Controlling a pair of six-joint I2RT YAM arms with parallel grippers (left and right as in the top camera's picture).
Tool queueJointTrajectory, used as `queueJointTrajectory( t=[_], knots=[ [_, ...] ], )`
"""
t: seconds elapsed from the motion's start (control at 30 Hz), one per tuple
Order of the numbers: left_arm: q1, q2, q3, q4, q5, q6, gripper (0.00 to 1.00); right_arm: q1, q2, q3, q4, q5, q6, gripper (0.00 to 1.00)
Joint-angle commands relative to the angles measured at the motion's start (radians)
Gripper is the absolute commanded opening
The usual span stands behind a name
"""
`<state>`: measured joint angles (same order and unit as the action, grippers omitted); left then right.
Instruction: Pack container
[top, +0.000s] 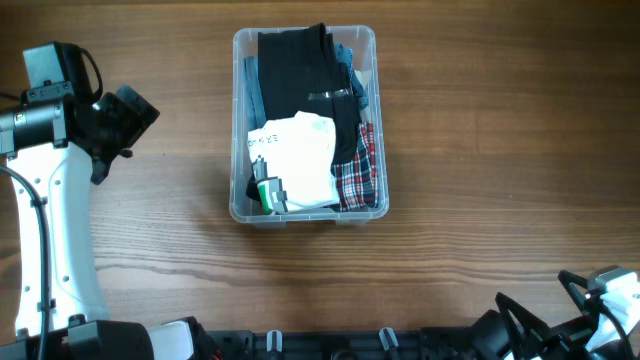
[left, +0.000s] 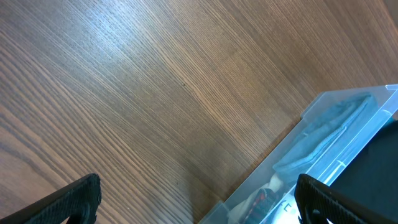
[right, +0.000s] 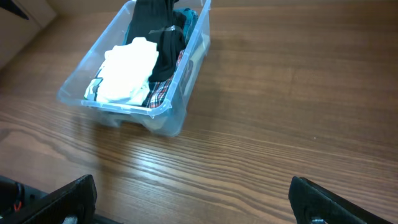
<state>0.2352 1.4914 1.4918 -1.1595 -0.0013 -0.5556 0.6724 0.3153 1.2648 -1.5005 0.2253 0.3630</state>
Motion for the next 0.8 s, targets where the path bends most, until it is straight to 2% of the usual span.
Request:
queueJointTrajectory(
  t=[0.0, 0.13, 0.33, 0.53, 0.77],
  knots=[
    [0.005, -0.003, 0.009, 0.0, 0.001, 0.0, 1.0, 0.0, -0.007, 0.0, 0.065, 0.008, 0.003, 1.0],
    [0.005, -0.003, 0.009, 0.0, 0.001, 0.0, 1.0, 0.0, -0.007, -0.016, 0.239, 0.038, 0.003, 1.0],
    [0.005, -0.003, 0.009, 0.0, 0.001, 0.0, 1.0, 0.0, -0.006, -0.102, 0.361, 0.051, 0.003, 1.0],
    [0.005, -0.003, 0.009, 0.0, 0.001, 0.0, 1.0, 0.0, -0.005, -0.291, 0.577, 0.097, -0.01, 1.0],
    [0.005, -0.003, 0.009, 0.0, 0.001, 0.0, 1.0, 0.0, -0.005, -0.58, 0.913, 0.095, -0.079, 1.0]
  ],
)
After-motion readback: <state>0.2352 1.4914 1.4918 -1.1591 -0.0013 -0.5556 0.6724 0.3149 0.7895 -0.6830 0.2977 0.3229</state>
